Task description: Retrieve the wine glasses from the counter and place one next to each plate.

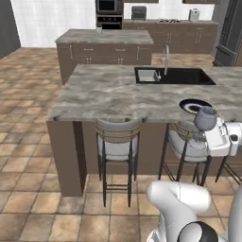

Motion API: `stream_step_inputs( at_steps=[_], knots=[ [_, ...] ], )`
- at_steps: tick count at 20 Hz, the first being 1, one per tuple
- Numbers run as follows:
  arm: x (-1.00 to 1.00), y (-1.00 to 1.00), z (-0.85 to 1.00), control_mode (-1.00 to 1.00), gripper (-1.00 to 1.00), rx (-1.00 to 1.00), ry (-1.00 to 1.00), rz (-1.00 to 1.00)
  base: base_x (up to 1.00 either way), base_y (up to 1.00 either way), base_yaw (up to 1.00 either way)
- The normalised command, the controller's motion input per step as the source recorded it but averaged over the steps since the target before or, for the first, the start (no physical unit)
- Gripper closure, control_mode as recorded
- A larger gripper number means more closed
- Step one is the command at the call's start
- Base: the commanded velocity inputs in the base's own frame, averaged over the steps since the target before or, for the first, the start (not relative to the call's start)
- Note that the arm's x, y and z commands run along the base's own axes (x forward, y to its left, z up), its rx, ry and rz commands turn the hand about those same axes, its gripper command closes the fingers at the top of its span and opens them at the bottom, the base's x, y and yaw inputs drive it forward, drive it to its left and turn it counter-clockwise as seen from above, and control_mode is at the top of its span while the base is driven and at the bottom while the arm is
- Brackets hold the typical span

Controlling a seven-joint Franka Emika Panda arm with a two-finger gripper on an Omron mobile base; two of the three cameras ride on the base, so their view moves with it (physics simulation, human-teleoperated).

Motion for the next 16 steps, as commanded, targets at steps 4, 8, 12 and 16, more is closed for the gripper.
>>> stream_step_inputs(
  at_steps=[4,8,12,16],
  knots=[
    [0.00,0.00,0.00,1.00,1.00,0.00,0.00,0.00,0.00,-1.00,0.02],
    [0.00,0.00,0.00,1.00,1.00,0.00,0.00,0.00,0.02,-1.00,0.00],
    [0.00,0.00,0.00,1.00,1.00,0.00,0.00,0.00,0.23,-0.95,-0.04],
    [0.00,0.00,0.00,1.00,1.00,0.00,0.00,0.00,0.26,-0.80,-0.12]
  ],
)
